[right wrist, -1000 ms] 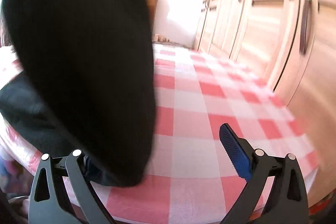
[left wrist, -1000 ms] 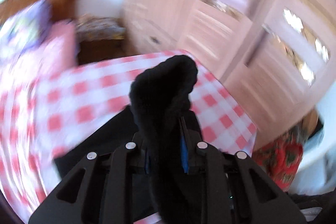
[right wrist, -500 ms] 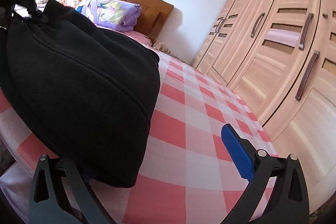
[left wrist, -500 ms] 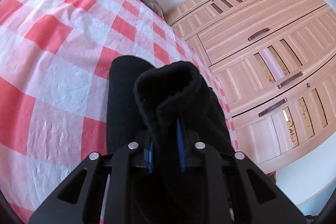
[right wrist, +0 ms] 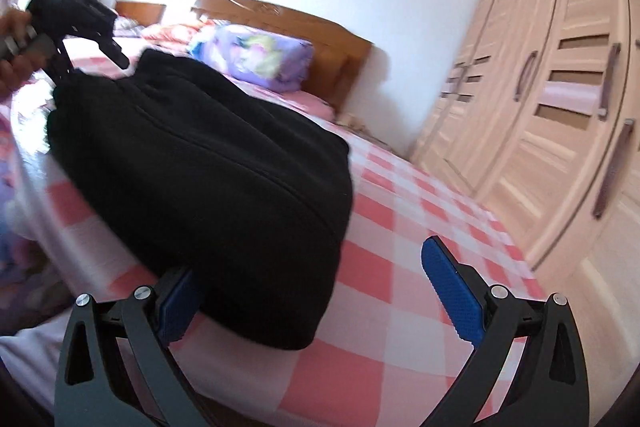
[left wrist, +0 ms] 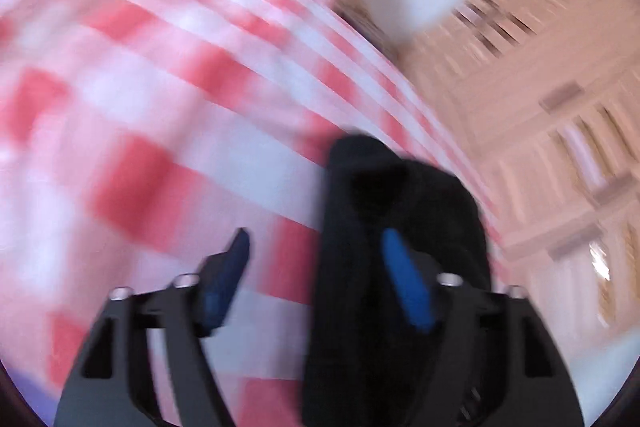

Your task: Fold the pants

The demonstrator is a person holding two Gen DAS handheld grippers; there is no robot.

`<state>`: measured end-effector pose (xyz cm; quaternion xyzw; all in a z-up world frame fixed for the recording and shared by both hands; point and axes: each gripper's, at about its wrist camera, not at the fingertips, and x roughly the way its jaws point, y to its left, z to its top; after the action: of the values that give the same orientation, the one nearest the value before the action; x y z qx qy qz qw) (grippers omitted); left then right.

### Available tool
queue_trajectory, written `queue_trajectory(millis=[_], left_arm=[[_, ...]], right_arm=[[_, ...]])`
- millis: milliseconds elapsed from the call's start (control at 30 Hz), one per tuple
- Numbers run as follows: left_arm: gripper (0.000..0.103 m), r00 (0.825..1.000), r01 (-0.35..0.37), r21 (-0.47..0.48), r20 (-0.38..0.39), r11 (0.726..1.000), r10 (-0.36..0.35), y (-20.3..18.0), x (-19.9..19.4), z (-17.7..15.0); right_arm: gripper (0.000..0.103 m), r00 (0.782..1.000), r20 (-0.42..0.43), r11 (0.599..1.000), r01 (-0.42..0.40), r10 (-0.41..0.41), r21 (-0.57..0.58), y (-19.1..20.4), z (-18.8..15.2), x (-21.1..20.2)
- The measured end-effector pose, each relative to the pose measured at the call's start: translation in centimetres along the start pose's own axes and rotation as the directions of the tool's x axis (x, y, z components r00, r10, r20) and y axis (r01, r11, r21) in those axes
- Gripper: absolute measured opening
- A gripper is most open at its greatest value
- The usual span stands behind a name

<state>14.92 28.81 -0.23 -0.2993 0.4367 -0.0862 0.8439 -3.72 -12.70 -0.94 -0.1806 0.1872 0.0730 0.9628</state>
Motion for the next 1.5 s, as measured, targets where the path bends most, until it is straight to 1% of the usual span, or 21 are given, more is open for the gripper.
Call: queue_trajectory(millis=[33, 67, 133, 200, 267, 333, 433, 467, 533, 567, 600, 700, 800, 900, 967, 1033, 1100, 1200, 1300, 1400, 1500], left_arm=[[0.077, 0.997, -0.052, -0.013, 0.049, 0.999, 0.053, 0.0, -1.1, -0.1], [0.077, 0.986, -0.110, -0.013, 0.124, 0.994, 0.111, -0.7, -3.0, -0.5], [0.082, 0.979, -0.089, 0.060, 0.188, 0.994, 0.077, -3.1, -5.0, -1.1], [0.091, 0.984, 0.011, 0.181, 0.174, 0.983, -0.043, -7.1, -5.5, -2.1], [0.093, 0.986, 0.109, 0.302, 0.089, 0.947, -0.142, -11.4, -4.3, -3.3], [0.094, 0.987, 0.137, 0.391, 0.021, 0.910, -0.157, -14.9, -2.3, -4.7], [0.094, 0.988, 0.148, 0.445, -0.036, 0.883, -0.148, -17.7, 0.6, -5.6], [0.094, 0.989, 0.148, 0.457, -0.069, 0.877, -0.131, -18.1, 1.9, -6.1], [0.094, 0.992, 0.103, 0.470, -0.113, 0.877, -0.056, -17.8, 3.8, -6.8], [0.093, 0.992, 0.060, 0.475, -0.122, 0.878, -0.001, -17.1, 4.6, -7.4], [0.093, 0.993, 0.054, 0.484, -0.118, 0.873, 0.004, -16.5, 4.6, -8.0], [0.093, 0.995, 0.083, 0.533, -0.091, 0.842, -0.041, -15.0, 2.9, -9.6], [0.093, 0.997, 0.073, 0.563, -0.064, 0.823, -0.045, -14.3, 2.6, -10.6], [0.092, 1.000, 0.021, 0.605, -0.013, 0.796, -0.017, -14.7, 2.7, -11.8], [0.092, 1.000, 0.008, 0.612, 0.004, 0.790, -0.012, -14.6, 2.4, -12.3], [0.092, 1.000, 0.007, 0.615, 0.007, 0.789, -0.014, -14.3, 2.1, -12.4], [0.092, 0.999, 0.022, 0.632, 0.006, 0.775, -0.033, -14.0, 1.7, -12.5], [0.092, 0.999, 0.028, 0.642, 0.008, 0.767, -0.044, -13.9, 1.8, -12.5], [0.093, 0.999, 0.005, 0.641, 0.031, 0.768, -0.032, -14.2, 2.4, -12.6], [0.093, 0.999, 0.010, 0.611, 0.027, 0.791, -0.034, -14.4, 2.1, -12.2], [0.093, 0.999, 0.014, 0.569, 0.029, 0.822, -0.038, -15.7, 1.3, -11.0]], right_arm=[[0.098, 0.999, 0.014, 0.997, -0.049, 0.048, 0.058, -1.0, 0.1, -0.4], [0.098, 0.997, 0.016, 0.992, -0.076, 0.074, 0.101, -1.7, 0.2, -0.5], [0.098, 0.993, 0.018, 0.977, -0.118, 0.117, 0.179, -2.9, 0.7, -0.2], [0.098, 0.986, 0.027, 0.953, -0.167, 0.165, 0.254, -3.7, 1.5, 0.3], [0.098, 0.975, 0.028, 0.937, -0.220, 0.221, 0.273, -3.7, 2.1, 0.5], [0.098, 0.947, -0.027, 0.928, -0.306, 0.319, 0.214, -2.5, 2.2, 1.1], [0.098, 0.952, -0.080, 0.952, -0.288, 0.296, 0.102, -0.1, 1.0, 0.8], [0.098, 0.946, -0.081, 0.949, -0.310, 0.314, 0.064, 0.6, 0.5, 0.3], [0.098, 0.944, -0.038, 0.945, -0.327, 0.328, 0.024, 0.7, 0.3, -1.3], [0.098, 0.938, -0.015, 0.938, -0.345, 0.345, 0.030, 0.3, 0.4, -1.9], [0.098, 0.931, 0.019, 0.929, -0.365, 0.364, 0.063, -0.6, 0.8, -2.4], [0.098, 0.924, 0.075, 0.900, -0.383, 0.375, 0.208, -3.5, 2.6, -1.6], [0.098, 0.946, 0.051, 0.906, -0.321, 0.320, 0.277, -4.3, 4.7, 0.9], [0.098, 0.968, -0.055, 0.932, -0.218, 0.243, 0.290, -3.1, 5.6, 3.9], [0.098, 0.958, -0.165, 0.947, -0.188, 0.236, 0.260, -1.7, 5.1, 6.3], [0.098, 0.955, -0.134, 0.935, -0.220, 0.264, 0.277, -1.3, 4.0, 6.1], [0.099, 0.935, -0.148, 0.922, -0.275, 0.323, 0.274, -1.2, 3.2, 6.2], [0.099, 0.927, -0.140, 0.916, -0.304, 0.347, 0.262, -1.2, 2.0, 5.7], [0.099, 0.908, -0.167, 0.898, -0.325, 0.384, 0.297, -1.6, 1.9, 6.2], [0.099, 0.899, -0.188, 0.901, -0.341, 0.396, 0.269, -1.5, 1.8, 6.3], [0.099, 0.905, -0.164, 0.899, -0.339, 0.392, 0.275, -1.2, 1.2, 6.2]])
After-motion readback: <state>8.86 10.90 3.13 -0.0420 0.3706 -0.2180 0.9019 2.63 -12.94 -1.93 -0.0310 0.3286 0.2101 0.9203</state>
